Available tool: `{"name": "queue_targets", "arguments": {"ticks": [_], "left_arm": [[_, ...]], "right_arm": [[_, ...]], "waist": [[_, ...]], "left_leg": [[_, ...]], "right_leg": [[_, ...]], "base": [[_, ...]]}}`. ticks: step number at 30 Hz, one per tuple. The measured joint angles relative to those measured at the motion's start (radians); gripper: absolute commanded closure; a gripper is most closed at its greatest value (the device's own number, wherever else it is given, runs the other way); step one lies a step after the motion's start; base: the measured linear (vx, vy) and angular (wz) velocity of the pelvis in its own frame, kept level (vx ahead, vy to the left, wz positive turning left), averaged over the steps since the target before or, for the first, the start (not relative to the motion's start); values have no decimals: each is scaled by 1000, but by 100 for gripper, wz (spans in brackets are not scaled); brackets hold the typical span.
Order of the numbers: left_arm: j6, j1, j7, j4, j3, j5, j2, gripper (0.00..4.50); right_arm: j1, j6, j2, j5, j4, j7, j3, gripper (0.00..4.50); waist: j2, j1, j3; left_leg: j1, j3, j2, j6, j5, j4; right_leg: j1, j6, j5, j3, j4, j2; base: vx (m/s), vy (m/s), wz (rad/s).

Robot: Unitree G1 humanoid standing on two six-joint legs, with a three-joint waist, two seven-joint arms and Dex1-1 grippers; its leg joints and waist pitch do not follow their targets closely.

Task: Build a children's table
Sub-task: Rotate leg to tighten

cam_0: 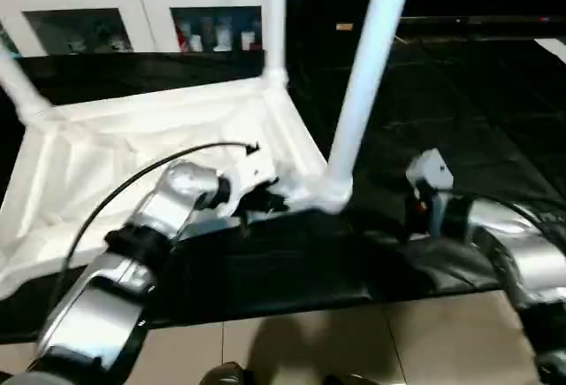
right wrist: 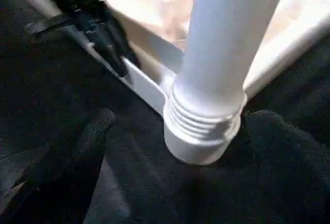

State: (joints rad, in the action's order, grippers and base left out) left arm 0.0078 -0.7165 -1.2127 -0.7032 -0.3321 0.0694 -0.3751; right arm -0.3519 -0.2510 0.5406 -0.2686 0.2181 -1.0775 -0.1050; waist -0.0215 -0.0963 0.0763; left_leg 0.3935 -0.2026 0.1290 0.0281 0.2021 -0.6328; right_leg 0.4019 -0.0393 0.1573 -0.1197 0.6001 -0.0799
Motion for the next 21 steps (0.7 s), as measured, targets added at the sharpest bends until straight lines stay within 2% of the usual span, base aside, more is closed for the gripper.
{"name": "queue_targets", "arguments": {"ticks": [7, 16, 21], "left_arm": [[-60, 43, -157, 86, -46, -16, -57, 450], [-77, 59, -222, 139, -73, -19, -85, 450], [-78, 59, -222, 142, -76, -19, -86, 450]], "right_arm": [[-3, 21, 18, 34, -7, -89, -75, 5], [-34, 27, 20, 37, -6, -188, -133, 5], [-38, 27, 15, 35, 2, -219, -141, 43]], "waist": [[0, -19, 0], [0, -21, 0], [0, -20, 0]], "left_leg": [[-2, 0, 0, -1, 0, 0], [-2, 0, 0, -1, -1, 0], [-2, 0, 0, -1, -1, 0]], "right_leg": [[-4, 1, 0, 1, -1, 0], [-4, 1, 0, 1, -1, 0], [-4, 1, 0, 1, -1, 0]], "base": [[0, 0, 0], [0, 0, 0], [0, 0, 0]]}}
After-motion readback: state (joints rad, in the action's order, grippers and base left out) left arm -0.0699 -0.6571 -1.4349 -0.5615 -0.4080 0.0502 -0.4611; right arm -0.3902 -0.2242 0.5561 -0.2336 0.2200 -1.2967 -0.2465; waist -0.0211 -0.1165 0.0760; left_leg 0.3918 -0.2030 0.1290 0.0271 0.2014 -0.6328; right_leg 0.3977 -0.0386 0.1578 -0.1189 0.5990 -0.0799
